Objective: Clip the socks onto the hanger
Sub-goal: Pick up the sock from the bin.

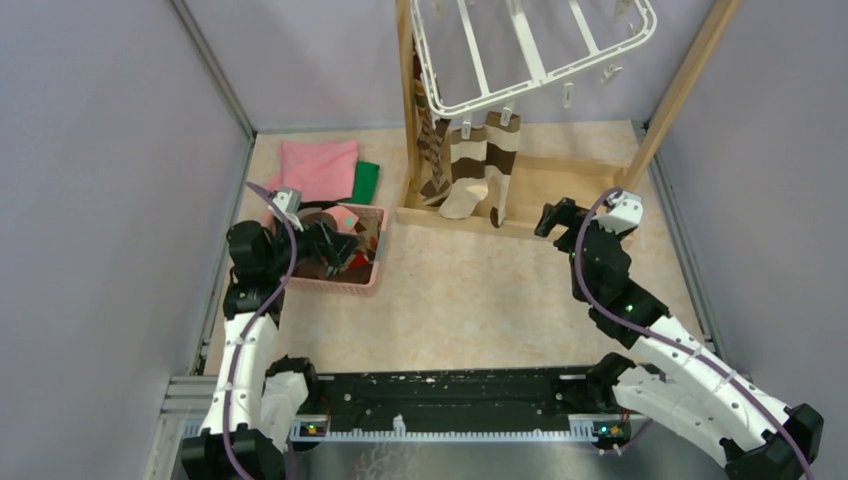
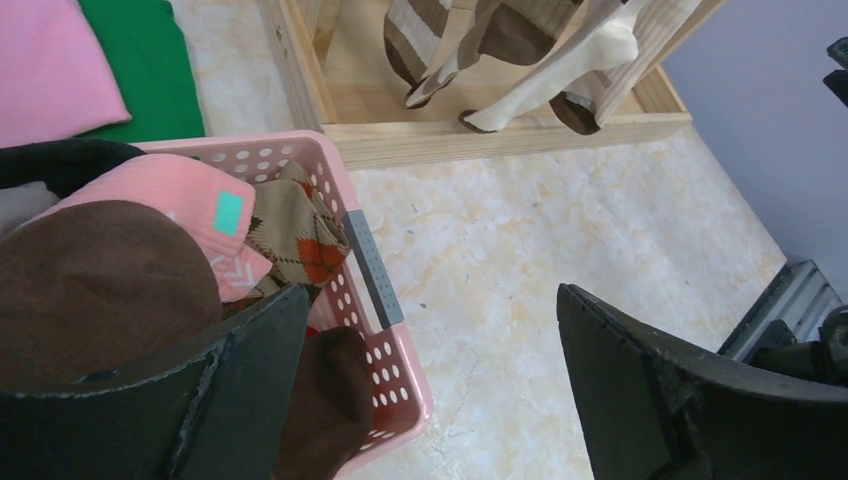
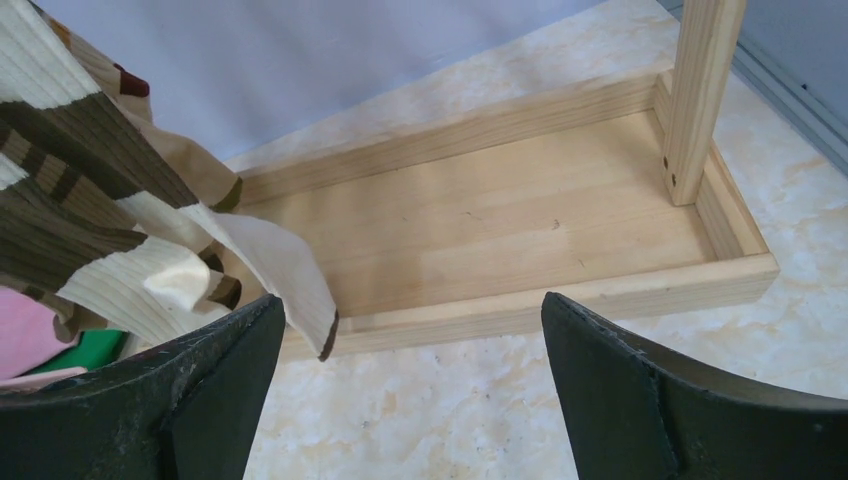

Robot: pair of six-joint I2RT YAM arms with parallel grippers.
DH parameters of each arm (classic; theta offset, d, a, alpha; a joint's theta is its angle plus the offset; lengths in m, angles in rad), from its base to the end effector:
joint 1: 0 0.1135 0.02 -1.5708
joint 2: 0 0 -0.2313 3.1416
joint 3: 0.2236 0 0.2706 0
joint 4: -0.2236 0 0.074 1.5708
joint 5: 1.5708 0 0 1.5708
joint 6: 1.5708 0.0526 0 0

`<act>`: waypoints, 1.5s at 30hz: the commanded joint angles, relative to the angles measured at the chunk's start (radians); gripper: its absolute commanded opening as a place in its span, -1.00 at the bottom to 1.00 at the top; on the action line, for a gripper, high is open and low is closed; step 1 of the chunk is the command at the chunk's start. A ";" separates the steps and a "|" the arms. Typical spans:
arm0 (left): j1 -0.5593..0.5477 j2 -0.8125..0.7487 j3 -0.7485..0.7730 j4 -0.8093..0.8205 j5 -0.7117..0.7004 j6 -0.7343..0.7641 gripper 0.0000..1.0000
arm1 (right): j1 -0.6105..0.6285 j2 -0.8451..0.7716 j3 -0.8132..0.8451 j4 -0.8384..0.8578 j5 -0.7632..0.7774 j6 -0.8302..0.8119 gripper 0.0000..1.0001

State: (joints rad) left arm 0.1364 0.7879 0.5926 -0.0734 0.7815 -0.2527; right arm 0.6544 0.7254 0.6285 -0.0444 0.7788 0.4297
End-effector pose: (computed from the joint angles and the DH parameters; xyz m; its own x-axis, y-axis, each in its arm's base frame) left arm 0.2375 -0.0048 0.2556 -0.3987 -0.2339 -0.8867 0.4922 0.7613 -0.4221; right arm 0.2016 0.1081 0.2855 -0.0522 0.3337 -0.9412 0.1543 0.9339 0.3225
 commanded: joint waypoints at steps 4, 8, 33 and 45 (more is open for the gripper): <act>-0.139 0.013 0.010 0.030 -0.047 -0.031 0.98 | 0.006 -0.015 -0.029 0.102 -0.176 -0.079 0.97; -0.368 0.048 0.060 -0.037 -0.314 0.013 0.98 | 0.006 -0.084 -0.148 0.250 -0.479 -0.211 0.97; -0.565 0.343 0.342 -0.373 -1.299 0.227 0.22 | 0.006 0.135 -0.157 0.338 -0.862 -0.294 0.88; -0.566 0.607 0.366 -0.461 -1.464 0.163 0.04 | 0.003 0.116 -0.158 0.328 -0.859 -0.287 0.89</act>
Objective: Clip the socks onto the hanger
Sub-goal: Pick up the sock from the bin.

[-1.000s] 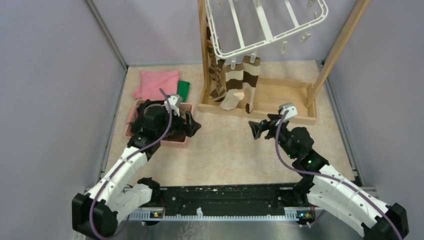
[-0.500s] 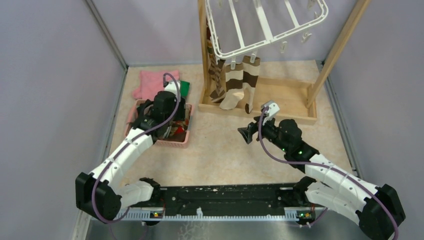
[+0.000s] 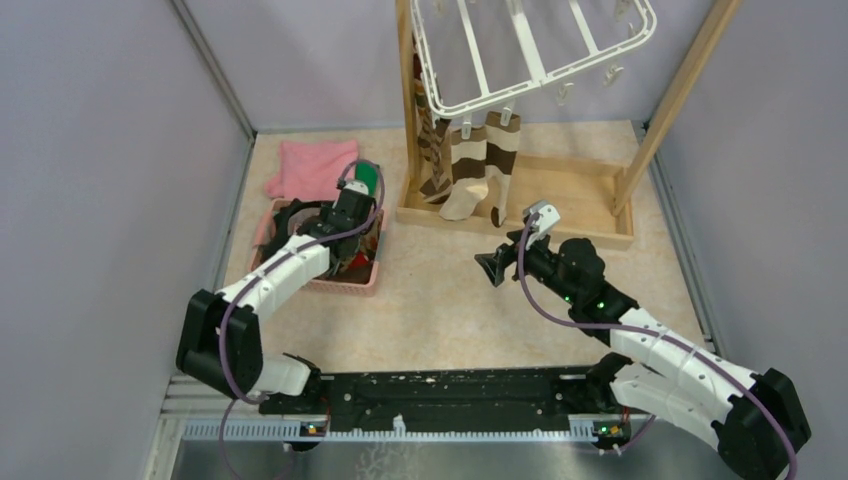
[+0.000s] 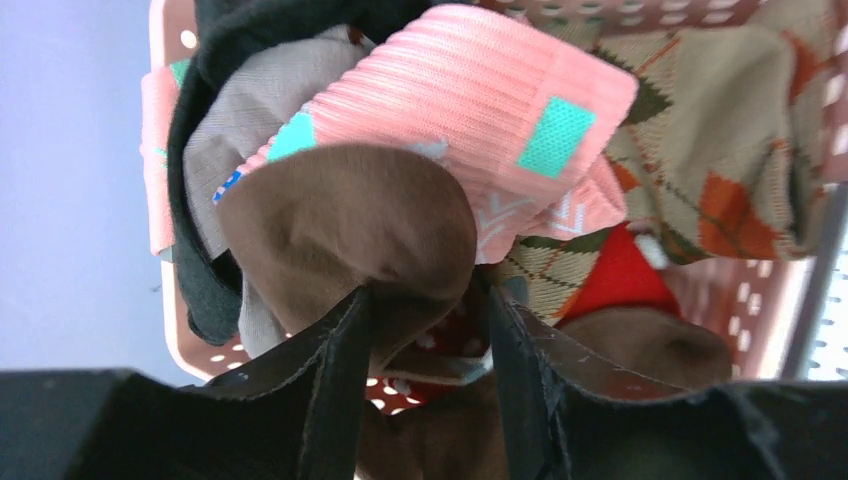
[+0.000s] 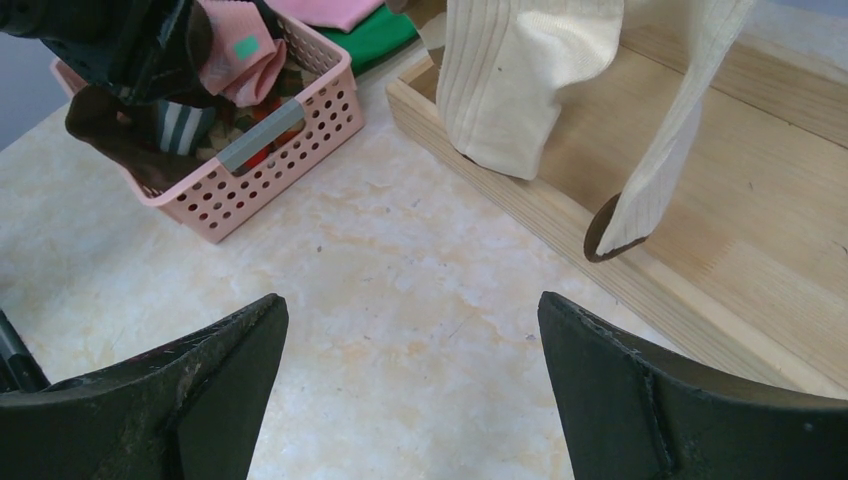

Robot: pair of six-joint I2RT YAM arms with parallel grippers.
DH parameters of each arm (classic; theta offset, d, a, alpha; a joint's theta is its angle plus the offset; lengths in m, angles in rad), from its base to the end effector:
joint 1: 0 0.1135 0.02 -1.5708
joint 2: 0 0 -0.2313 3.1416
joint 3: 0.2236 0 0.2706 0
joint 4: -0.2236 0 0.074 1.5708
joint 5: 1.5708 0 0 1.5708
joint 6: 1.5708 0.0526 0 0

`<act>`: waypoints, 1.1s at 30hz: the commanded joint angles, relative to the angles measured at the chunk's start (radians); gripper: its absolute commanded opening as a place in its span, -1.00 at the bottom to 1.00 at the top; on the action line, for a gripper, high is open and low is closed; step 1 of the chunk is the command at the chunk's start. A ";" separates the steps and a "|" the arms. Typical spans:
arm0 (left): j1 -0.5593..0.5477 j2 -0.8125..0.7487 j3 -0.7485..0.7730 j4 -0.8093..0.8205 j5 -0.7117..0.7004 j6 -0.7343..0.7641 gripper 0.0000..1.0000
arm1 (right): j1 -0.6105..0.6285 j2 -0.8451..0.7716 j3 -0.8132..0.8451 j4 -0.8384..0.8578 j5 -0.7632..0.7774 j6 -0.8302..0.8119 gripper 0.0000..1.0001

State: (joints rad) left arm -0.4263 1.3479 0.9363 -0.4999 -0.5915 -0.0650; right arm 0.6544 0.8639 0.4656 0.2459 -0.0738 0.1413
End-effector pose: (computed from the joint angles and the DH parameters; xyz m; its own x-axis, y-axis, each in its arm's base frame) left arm 0.2914 -0.1002 0.1955 -0.7203 0.2679 -0.6399 -0.0145 0.9164 0.4000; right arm 0.2049 0.1621 0.2231 -0.2129 0.0137 -0.9770 -0.6413 0.7525 0.1503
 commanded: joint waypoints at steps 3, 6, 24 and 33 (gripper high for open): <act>-0.003 0.068 0.052 -0.072 -0.140 -0.049 -0.31 | 0.003 -0.028 0.003 0.034 -0.009 0.001 0.89; -0.003 0.035 0.075 -0.085 -0.154 -0.048 -0.75 | 0.003 -0.038 -0.003 0.036 -0.011 0.003 0.88; -0.005 -0.536 0.064 0.120 0.428 0.002 -1.00 | 0.003 -0.066 -0.008 0.064 -0.088 0.015 0.88; -0.005 -0.603 0.101 0.309 0.353 -0.009 -1.00 | 0.003 -0.068 0.015 0.069 -0.182 0.014 0.86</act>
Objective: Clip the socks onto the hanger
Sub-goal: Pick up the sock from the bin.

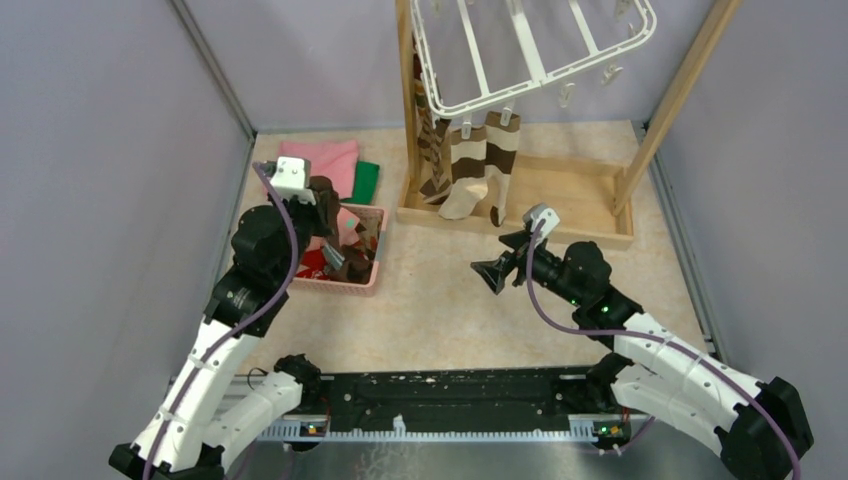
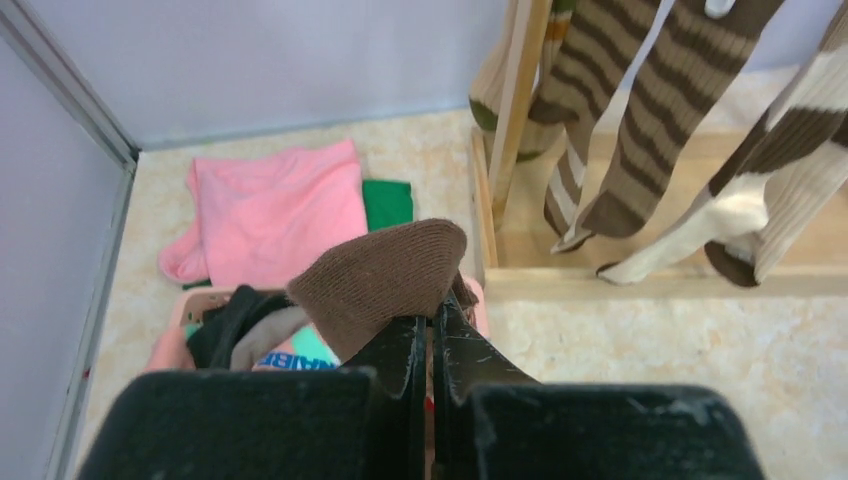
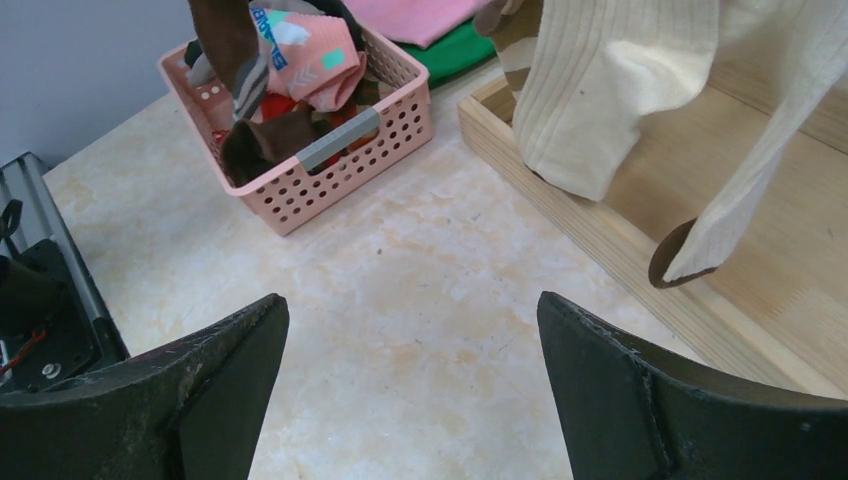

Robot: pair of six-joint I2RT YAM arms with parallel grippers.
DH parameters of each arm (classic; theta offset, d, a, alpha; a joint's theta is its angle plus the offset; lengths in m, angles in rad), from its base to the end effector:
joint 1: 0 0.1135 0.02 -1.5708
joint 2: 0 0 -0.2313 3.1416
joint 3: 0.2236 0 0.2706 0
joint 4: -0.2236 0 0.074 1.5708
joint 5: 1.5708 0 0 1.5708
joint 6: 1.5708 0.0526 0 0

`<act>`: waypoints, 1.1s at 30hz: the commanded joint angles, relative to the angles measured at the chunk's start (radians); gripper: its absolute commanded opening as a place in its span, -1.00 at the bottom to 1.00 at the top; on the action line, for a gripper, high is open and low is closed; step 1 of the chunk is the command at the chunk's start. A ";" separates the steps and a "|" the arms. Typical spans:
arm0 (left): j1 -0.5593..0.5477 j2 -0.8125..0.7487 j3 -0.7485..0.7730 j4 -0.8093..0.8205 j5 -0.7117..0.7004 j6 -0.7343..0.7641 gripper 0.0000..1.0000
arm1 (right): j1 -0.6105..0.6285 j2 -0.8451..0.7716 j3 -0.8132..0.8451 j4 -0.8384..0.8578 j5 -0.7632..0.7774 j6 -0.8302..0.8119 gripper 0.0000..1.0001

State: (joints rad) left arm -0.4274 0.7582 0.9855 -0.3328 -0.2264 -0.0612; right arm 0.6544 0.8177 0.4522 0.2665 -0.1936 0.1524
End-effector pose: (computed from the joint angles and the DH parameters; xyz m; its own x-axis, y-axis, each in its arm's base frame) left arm 0.2053 -0.0805 0.3773 -0.1079 -0.0163 -0.9940 0.1946 0.9802 -0.0372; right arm 0.1959 0.1631 0.2316 -0.1913 0.0411 -0.9807 -0.7286 0.6635 0.1699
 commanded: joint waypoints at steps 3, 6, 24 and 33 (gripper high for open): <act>-0.004 -0.008 0.084 0.191 0.189 -0.054 -1.00 | 0.003 -0.022 0.028 0.072 -0.122 0.001 0.85; -0.004 0.013 0.105 0.240 0.425 -0.132 -1.00 | 0.005 -0.013 0.022 0.146 -0.241 -0.009 0.80; -0.065 0.130 -0.133 0.914 0.827 -0.732 -1.00 | 0.148 0.089 0.079 0.370 -0.236 -0.329 0.75; -0.107 0.136 -0.147 0.960 0.824 -0.746 -1.00 | 0.193 0.281 0.124 0.466 -0.213 -0.225 0.59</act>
State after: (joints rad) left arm -0.5198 0.9035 0.8474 0.5339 0.5842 -0.7879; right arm 0.8181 1.0336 0.5278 0.6571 -0.4320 -0.1131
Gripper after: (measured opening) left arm 0.012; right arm 0.824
